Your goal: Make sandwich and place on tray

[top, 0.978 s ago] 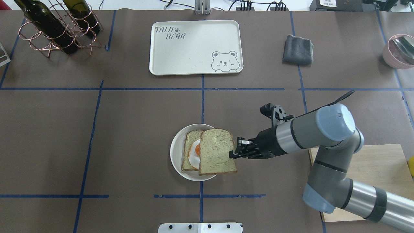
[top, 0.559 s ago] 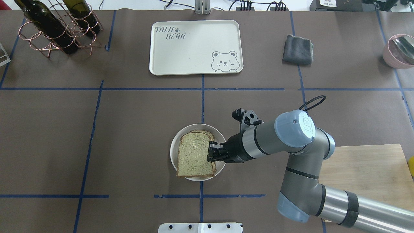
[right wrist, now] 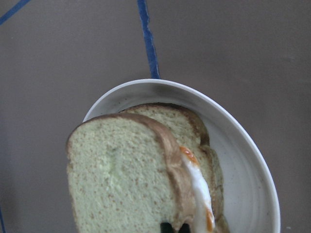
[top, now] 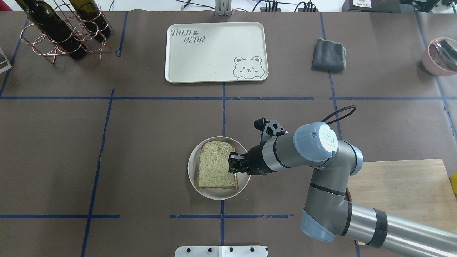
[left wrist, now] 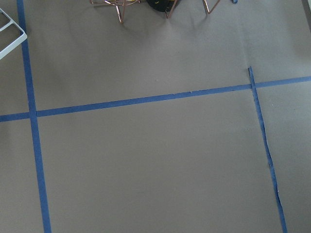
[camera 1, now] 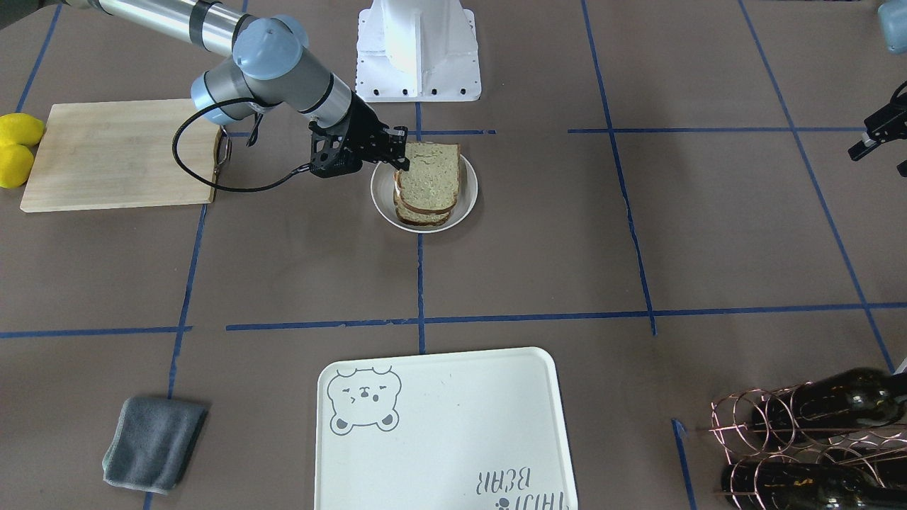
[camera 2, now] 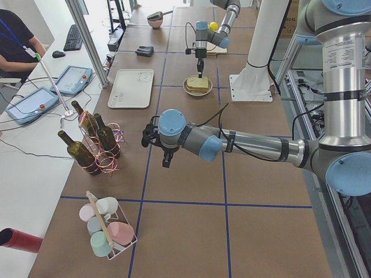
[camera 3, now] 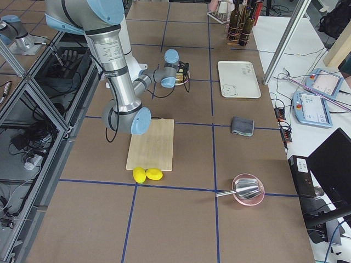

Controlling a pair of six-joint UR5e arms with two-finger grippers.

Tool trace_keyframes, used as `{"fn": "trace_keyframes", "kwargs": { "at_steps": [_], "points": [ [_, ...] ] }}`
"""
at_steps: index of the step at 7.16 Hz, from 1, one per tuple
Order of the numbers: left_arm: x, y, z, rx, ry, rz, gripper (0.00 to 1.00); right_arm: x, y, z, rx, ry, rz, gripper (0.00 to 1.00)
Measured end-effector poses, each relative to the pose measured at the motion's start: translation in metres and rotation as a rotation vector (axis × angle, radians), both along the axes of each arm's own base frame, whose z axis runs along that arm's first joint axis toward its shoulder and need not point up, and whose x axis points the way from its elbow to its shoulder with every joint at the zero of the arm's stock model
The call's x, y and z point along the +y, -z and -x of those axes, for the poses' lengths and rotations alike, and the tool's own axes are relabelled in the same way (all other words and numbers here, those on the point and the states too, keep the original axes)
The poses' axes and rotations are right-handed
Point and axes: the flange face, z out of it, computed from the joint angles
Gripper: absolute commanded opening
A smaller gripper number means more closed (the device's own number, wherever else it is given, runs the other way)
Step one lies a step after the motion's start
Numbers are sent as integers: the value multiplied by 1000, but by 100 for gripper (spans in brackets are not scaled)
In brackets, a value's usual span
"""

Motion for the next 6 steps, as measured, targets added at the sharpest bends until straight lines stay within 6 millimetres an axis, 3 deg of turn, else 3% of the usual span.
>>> {"fn": "trace_keyframes", "kwargs": {
  "at_steps": [1, 4, 5, 6],
  "points": [
    [0, 1, 0, 1, 1, 2, 100, 0, 0, 0, 0, 2, 0, 99],
    [-9, 17, -26, 18, -11, 16, 100, -5, 6, -10, -12, -7, 0, 100],
    [-10, 27, -43, 39, -13, 17, 100, -10, 9, -27, -26, -12, 0, 100],
    [-8, 41, -69, 73, -15, 25, 100, -17, 4, -55, -32, -20, 5, 100]
  ]
}}
